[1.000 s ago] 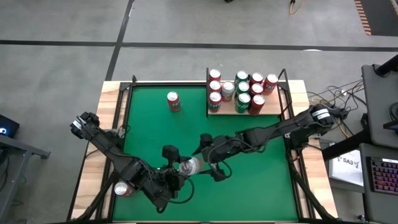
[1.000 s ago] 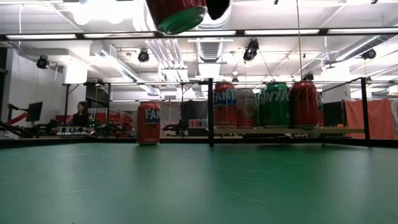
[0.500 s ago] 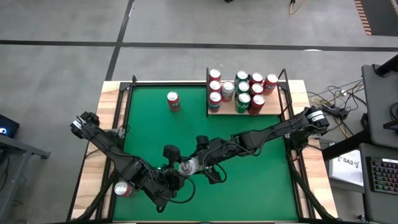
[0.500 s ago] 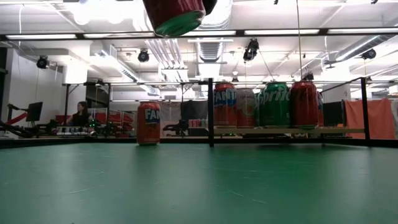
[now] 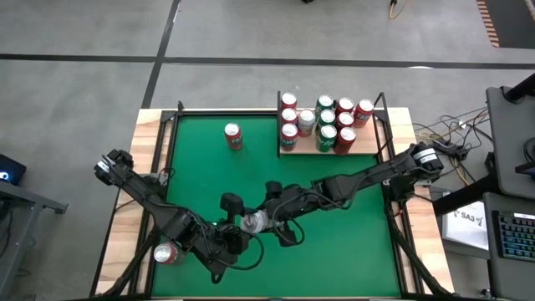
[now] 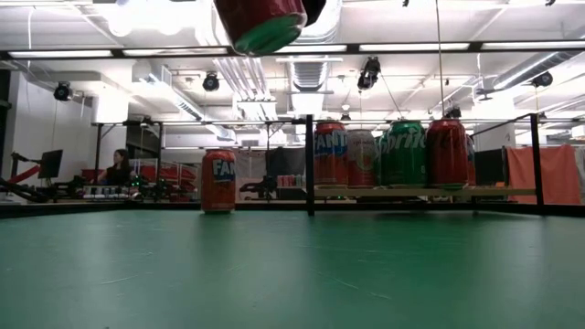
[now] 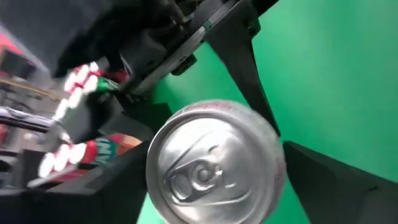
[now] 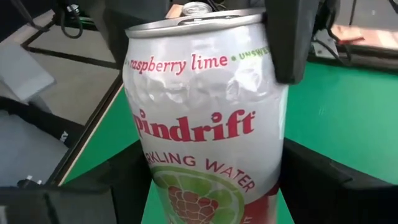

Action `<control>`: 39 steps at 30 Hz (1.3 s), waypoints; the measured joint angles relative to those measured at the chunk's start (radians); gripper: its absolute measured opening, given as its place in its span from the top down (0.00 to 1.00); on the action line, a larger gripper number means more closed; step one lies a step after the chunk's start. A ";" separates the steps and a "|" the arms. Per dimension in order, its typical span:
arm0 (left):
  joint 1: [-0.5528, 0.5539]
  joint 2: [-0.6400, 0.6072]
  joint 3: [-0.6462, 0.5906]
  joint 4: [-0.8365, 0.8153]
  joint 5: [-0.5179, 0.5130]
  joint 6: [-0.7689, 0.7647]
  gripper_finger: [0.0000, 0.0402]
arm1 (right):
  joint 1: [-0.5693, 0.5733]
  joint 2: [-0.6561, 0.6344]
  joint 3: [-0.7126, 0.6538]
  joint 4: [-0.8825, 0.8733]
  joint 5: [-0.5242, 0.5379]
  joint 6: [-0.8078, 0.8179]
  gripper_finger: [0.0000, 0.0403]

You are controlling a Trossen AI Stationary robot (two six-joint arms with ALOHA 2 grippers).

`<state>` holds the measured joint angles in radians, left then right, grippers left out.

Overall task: Place canned beverage on shelf
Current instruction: Put the pink/white soda can on the shelf aligned with the other pink/white soda can

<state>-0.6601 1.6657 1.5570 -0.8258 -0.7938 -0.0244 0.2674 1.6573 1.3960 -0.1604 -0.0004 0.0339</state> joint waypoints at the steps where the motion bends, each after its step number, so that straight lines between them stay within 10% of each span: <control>1: 0.000 0.000 0.000 -0.001 -0.016 0.009 0.15 | -0.001 0.000 0.000 -0.003 0.000 0.019 0.32; 5: 0.006 -0.011 0.000 0.000 -0.071 0.026 0.03 | -0.005 -0.002 0.000 -0.057 0.016 0.049 0.32; 17: 0.011 -0.170 -0.064 0.065 -0.048 0.234 0.15 | -0.009 -0.093 -0.036 -0.364 0.334 0.210 0.32; 34: 0.197 -0.534 -0.714 1.172 0.185 0.709 0.15 | -0.012 -0.339 -0.463 -0.199 0.940 0.848 0.32; 39: 0.292 -0.599 -0.776 1.231 0.326 0.744 0.15 | -0.011 -0.303 -0.570 -0.026 1.051 0.995 0.32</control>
<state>-0.3683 1.0671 0.7807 0.4049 -0.4683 0.7193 0.2565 1.3539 0.8260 -0.1860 1.0506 1.0285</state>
